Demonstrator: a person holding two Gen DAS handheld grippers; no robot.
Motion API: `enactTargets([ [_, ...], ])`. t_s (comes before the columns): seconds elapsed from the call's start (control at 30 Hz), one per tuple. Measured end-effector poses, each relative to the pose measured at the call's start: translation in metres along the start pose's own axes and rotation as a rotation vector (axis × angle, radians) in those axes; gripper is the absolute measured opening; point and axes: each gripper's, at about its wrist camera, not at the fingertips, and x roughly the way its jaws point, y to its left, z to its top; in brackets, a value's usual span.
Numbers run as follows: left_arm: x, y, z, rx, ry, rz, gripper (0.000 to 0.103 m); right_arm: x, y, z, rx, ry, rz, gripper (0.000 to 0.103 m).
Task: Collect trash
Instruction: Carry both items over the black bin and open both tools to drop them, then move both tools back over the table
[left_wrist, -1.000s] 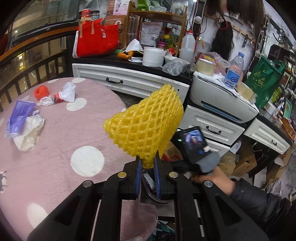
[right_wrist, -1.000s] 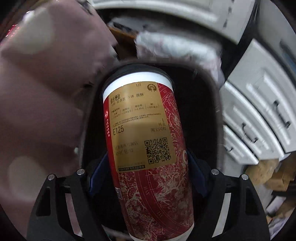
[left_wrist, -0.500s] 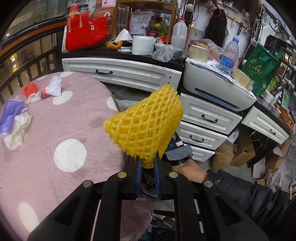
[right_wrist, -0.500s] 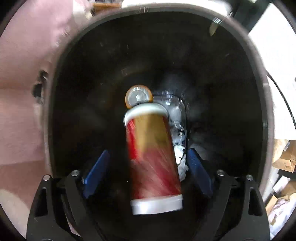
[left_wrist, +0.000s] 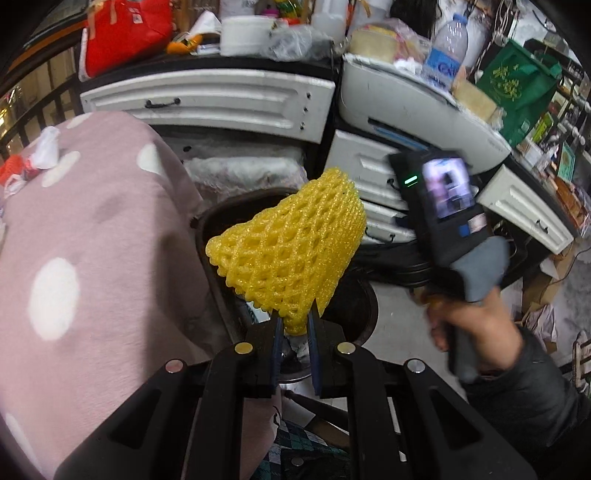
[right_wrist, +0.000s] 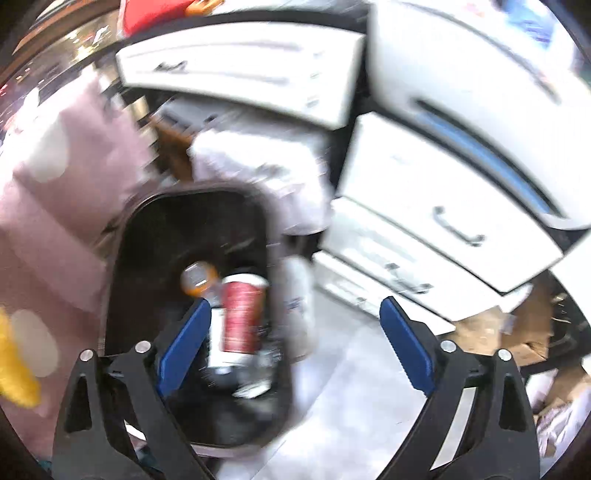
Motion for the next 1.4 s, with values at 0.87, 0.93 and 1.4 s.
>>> enactTargets([
  [0.87, 0.127, -0.027, -0.008, 0.124, 0.205, 0.157, 0.073, -0.015, -0.063, -0.026, 0.172, -0.028, -0.023, 0.092],
  [0.93, 0.124, -0.030, -0.009, 0.133, 0.202, 0.157, 0.079, -0.016, -0.064, -0.025, 0.180, -0.031, -0.020, 0.092],
  [1.4, 0.043, -0.032, -0.016, 0.120, 0.058, 0.121, 0.084, -0.043, -0.055, -0.010, 0.175, -0.109, 0.030, 0.092],
])
